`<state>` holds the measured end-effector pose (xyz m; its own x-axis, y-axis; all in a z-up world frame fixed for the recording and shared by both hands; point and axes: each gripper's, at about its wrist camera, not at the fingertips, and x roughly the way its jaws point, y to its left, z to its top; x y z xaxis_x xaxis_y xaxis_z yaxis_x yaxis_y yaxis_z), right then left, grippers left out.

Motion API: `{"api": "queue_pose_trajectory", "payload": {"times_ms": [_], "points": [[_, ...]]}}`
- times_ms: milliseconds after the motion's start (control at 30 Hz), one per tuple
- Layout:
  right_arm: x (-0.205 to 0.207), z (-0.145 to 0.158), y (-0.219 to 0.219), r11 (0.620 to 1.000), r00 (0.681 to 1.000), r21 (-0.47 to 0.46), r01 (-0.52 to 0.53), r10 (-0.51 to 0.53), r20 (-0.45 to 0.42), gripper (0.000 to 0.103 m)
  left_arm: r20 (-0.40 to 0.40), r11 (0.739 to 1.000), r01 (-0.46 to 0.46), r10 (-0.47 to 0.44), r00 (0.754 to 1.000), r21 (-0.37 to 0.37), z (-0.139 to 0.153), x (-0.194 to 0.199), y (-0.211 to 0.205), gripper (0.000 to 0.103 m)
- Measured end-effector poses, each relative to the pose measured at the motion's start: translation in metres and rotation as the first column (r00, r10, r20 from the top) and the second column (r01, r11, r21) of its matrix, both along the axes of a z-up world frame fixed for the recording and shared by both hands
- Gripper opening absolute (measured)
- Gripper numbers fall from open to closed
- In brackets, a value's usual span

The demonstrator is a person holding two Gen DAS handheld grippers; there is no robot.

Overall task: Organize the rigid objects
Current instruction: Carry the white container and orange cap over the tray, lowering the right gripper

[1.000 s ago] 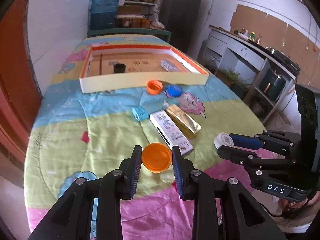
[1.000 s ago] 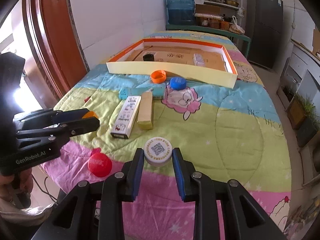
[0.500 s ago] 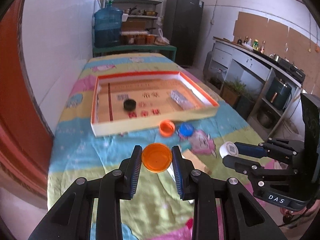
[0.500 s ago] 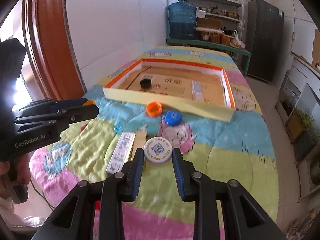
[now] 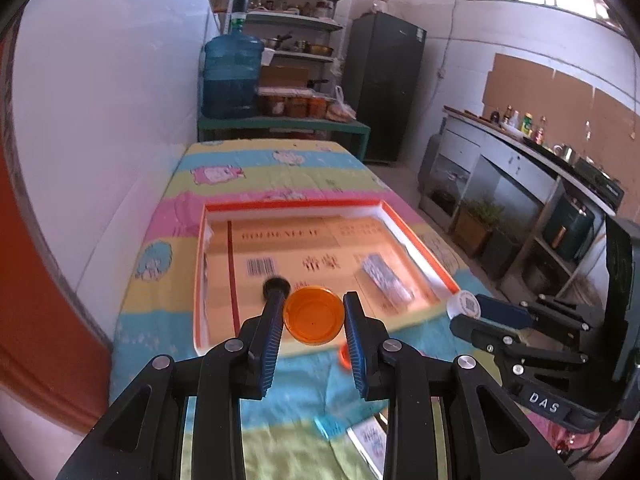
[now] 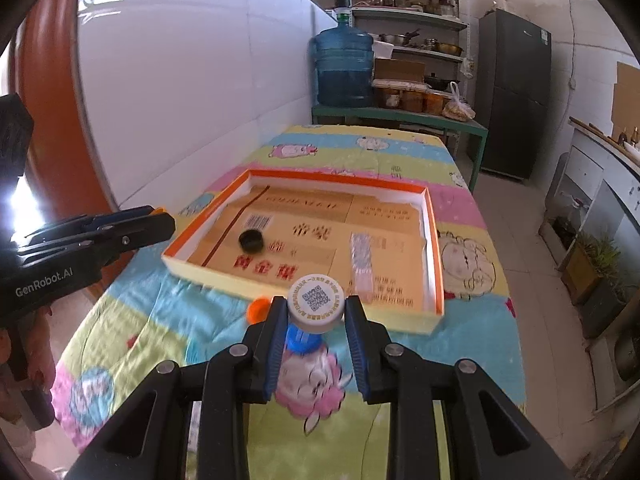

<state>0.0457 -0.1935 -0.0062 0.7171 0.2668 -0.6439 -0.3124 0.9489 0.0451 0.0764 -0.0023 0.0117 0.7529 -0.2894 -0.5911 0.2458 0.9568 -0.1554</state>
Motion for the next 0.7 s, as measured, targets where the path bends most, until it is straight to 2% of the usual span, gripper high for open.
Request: {"api": "queue_pose_trajectory", "payload": {"times_ms": [333, 700], "points": [[0.038, 0.001, 0.007, 1.000, 1.000, 0.018, -0.012, 0.012, 0.003, 0.030, 0.011, 0.998, -0.041, 0.041, 0.999, -0.038, 0.005, 0.045, 0.008, 0.031], [0.079, -0.008, 0.015, 0.999, 0.999, 0.046, -0.030, 0.031, -0.017, 0.030, -0.028, 0.992, -0.130, 0.130, 0.991, -0.004, -0.025, 0.090, 0.019, 0.031]]}}
